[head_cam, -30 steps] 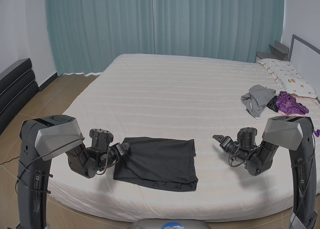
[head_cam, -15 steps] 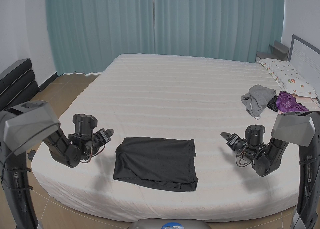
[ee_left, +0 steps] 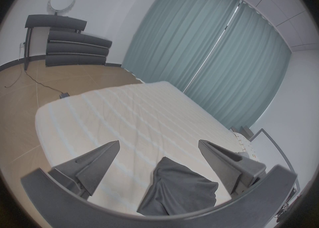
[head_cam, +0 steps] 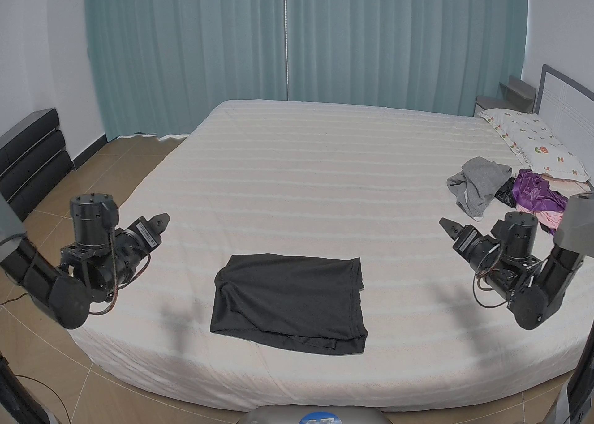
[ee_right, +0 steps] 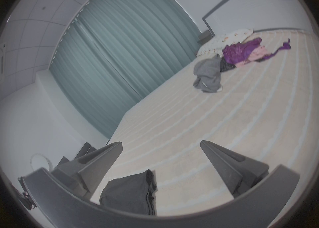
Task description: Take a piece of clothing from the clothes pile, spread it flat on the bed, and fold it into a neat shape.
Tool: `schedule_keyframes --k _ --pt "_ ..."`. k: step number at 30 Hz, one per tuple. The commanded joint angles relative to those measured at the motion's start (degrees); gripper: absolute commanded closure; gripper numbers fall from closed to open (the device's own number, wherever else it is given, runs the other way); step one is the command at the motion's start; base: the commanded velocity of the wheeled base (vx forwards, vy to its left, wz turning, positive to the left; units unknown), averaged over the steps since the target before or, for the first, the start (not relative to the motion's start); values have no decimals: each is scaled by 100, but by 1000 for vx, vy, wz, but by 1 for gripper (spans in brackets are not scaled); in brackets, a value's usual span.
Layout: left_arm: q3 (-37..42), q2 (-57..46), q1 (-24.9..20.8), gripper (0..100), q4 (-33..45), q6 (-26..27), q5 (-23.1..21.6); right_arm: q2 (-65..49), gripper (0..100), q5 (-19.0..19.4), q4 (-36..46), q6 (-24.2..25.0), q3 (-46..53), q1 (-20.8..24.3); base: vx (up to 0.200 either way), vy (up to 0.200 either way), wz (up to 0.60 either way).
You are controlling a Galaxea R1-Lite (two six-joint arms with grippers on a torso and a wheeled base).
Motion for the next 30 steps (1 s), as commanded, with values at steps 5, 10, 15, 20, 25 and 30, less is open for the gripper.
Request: schedule_keyframes --k 5,10,15,20,25,30 --pt "1107 -2325 -23 0 -281 258 239 -3294 0 -57 227 -1151 1513 118 0 0 0" --pt "1449 -3327 -32 0 -228 724 256 -4657 0 -250 1132 -1679 1926 144 0 0 0" --pt "1766 -4320 -32 0 71 1296 423 -5940 0 -294 2108 -1855 2049 83 0 0 0" --pt "1748 -5709 -76 0 1327 1656 581 -7742 0 -294 3971 -2180 2005 83 0 0 0" --pt "1669 -7185 -49 0 2839 2227 590 -9104 0 -276 5993 -2303 1627 -128 0 0 0" --pt "1599 -8319 320 0 3630 3018 590 -10115 0 -215 7179 -2725 1443 -445 0 0 0"
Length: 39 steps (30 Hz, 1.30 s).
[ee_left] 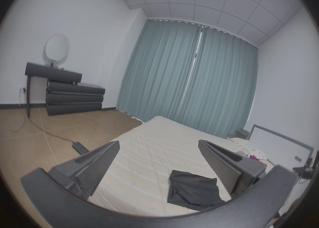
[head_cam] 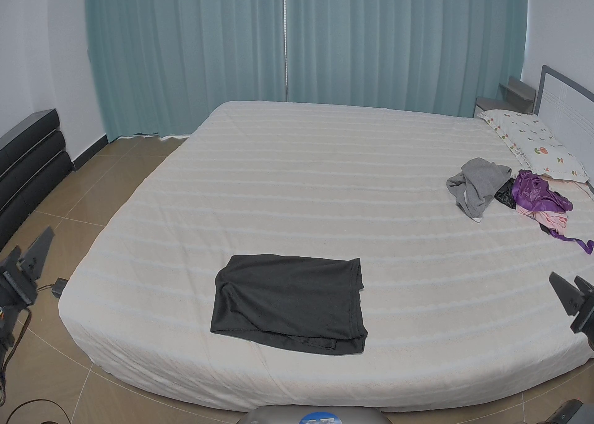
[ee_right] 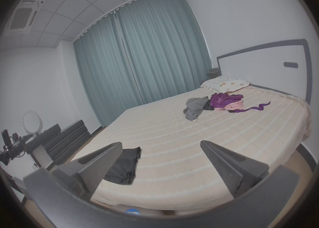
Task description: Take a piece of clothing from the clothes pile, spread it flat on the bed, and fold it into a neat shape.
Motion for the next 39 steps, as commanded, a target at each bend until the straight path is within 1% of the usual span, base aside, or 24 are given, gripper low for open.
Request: schedule_keyframes --k 1,4,7,9,10,11,13,14,16,18,20,22,23,24,25,27,28,30,31,33,35,36,37,39 --pt "-12 -2600 485 0 1403 1179 67 -2527 0 40 1671 -687 -287 -482 0 0 0" --pt "-12 -3013 766 0 1465 1627 41 -3081 0 66 2014 -1153 -243 -614 0 0 0" --pt "-12 -3329 854 0 1473 1917 58 -3608 0 66 2312 -1618 -260 -588 0 0 0" --pt "-12 -3478 907 0 1491 1996 58 -3687 0 66 2321 -1733 -269 -667 0 0 0" --pt "-12 -3672 1038 0 1544 2119 58 -3784 0 119 2312 -1742 -313 -851 0 0 0" --pt "-12 -3760 1109 0 1570 2172 58 -3836 0 181 2312 -1777 -313 -904 0 0 0" --pt "-38 -4015 1320 0 1676 2277 41 -4162 0 444 2383 -1873 -322 -1001 0 0 0" --pt "-38 -4015 1320 0 1676 2277 41 -4162 0 444 2383 -1873 -322 -1001 0 0 0" --pt "-64 -4076 1355 0 1632 2330 14 -4170 0 523 2225 -2172 -243 -1027 0 0 0" --pt "-73 -4094 1346 0 1640 2330 6 -4170 0 523 2181 -2181 -234 -1027 0 0 0" --pt "-3 -4234 1170 0 1623 2304 -249 -4170 0 444 1715 -2216 74 -1045 0 0 0" --pt "24 -4533 1065 0 1640 2304 -627 -4170 0 356 678 -2366 557 -1045 0 0 0" --pt "103 -4551 1056 0 1605 2304 -724 -4170 0 374 89 -2541 882 -1045 0 0 0" --pt "287 -4551 1047 0 1491 2304 -741 -4170 0 383 -254 -2743 1023 -1045 0 0 0" --pt "437 -4551 1047 0 1315 2295 -759 -4170 0 383 -280 -2814 1023 -1045 0 0 0" --pt "665 -4551 1056 0 1060 2312 -785 -4170 0 400 -236 -2805 996 -1027 0 0 0" --pt "1201 -4551 1056 0 603 2383 -838 -4170 0 374 -148 -2805 1023 -1045 0 0 0" --pt "1465 -4551 1047 0 489 2453 -864 -4170 0 356 27 -2805 1023 -1045 0 0 0" --pt "1518 -4551 1047 0 638 2409 -987 -4170 0 304 590 -2779 1023 -1045 0 0 0" --pt "1518 -4551 1047 0 770 2295 -1128 -4170 0 172 1328 -2524 1023 -1045 0 0 0" --pt "1518 -4551 1047 0 770 2295 -1137 -4170 0 163 1381 -2497 1023 -1045 0 0 0" --pt "1518 -4551 1047 0 902 2277 -1242 -4170 0 154 1609 -1979 1023 -1045 0 0 0" --pt "1518 -4551 1047 0 1052 2268 -1304 -4170 0 154 1583 -1821 1023 -1045 0 0 0" --pt "1518 -4551 1047 0 1192 2286 -1357 -4170 0 154 1583 -1750 1023 -1045 0 0 0"
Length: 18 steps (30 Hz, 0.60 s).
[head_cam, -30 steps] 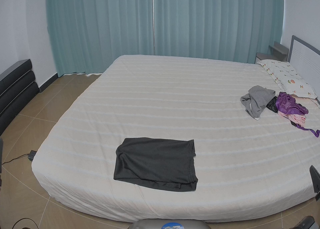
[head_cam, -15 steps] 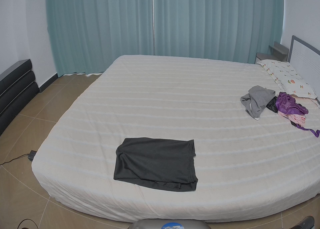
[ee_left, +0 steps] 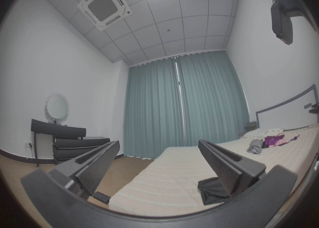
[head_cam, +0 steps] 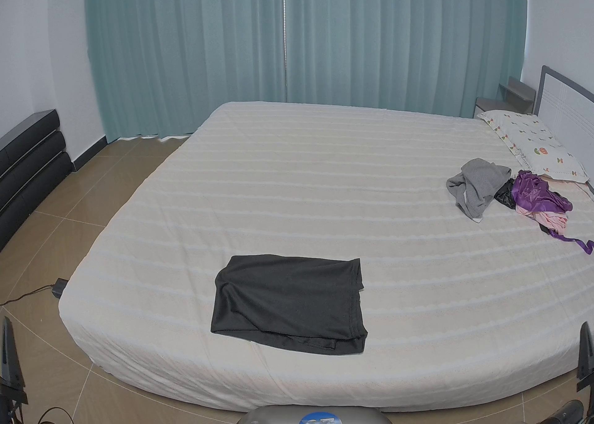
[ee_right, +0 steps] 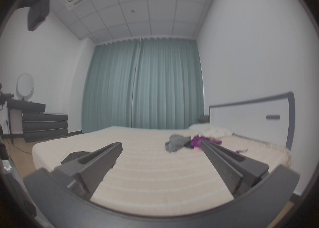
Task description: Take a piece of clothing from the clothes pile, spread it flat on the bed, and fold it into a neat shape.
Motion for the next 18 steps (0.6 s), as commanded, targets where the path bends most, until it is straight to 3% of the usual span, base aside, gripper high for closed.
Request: schedule_keyframes --k 1,5,11,13,15,17,18 --pt "272 -71 -27 0 581 -7 -346 -60 0 -92 561 587 123 -2 0 0 0" --pt "272 -71 -27 0 1029 -25 -364 -60 0 22 561 560 123 -2 0 0 0" --pt "272 -71 -27 0 1522 -333 -372 -60 0 84 561 -362 123 -2 0 0 0" --pt "272 -71 -27 0 1522 -377 -399 -51 0 260 605 -239 123 -2 0 0 0" --pt "272 -71 -27 0 1530 -421 -575 -42 0 708 966 165 123 -2 0 0 0" --pt "272 -71 -27 0 1539 -464 -777 -42 0 752 1291 235 53 -2 0 0 0" --pt "272 -71 -27 0 1548 -552 -1093 -51 0 541 1282 297 18 -2 0 0 0"
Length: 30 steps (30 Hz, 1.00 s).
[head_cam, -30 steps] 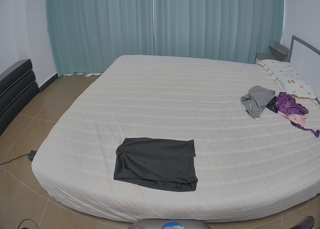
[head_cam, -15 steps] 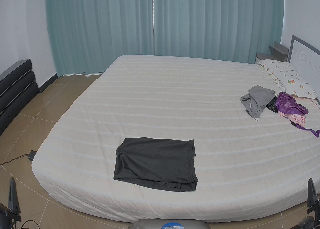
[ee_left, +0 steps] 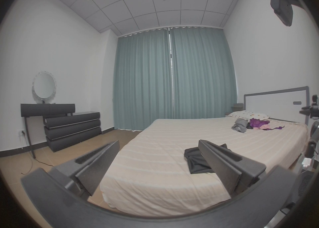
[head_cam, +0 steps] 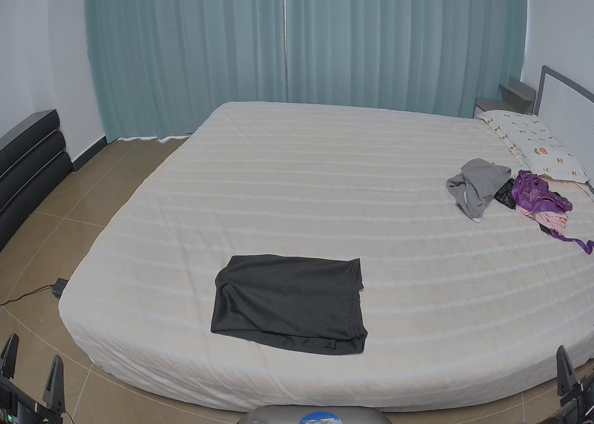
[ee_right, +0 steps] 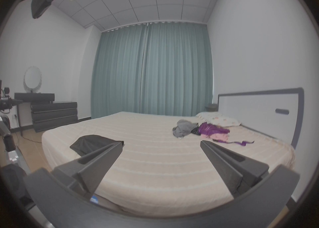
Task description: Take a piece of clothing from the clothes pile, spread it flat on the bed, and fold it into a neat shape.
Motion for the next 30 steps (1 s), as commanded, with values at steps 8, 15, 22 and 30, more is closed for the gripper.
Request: schedule_keyframes --k 8,15,22,30 --pt "101 -55 2 0 442 -339 87 -53 0 60 298 350 31 0 0 0 0" --pt "101 -55 2 0 389 -84 -344 -53 0 104 289 359 31 0 0 0 0" --pt "101 -55 2 0 380 -84 -185 -53 0 104 289 368 31 18 0 0 0" --pt "101 -55 2 0 372 -128 -115 -62 0 130 289 385 31 18 0 0 0"
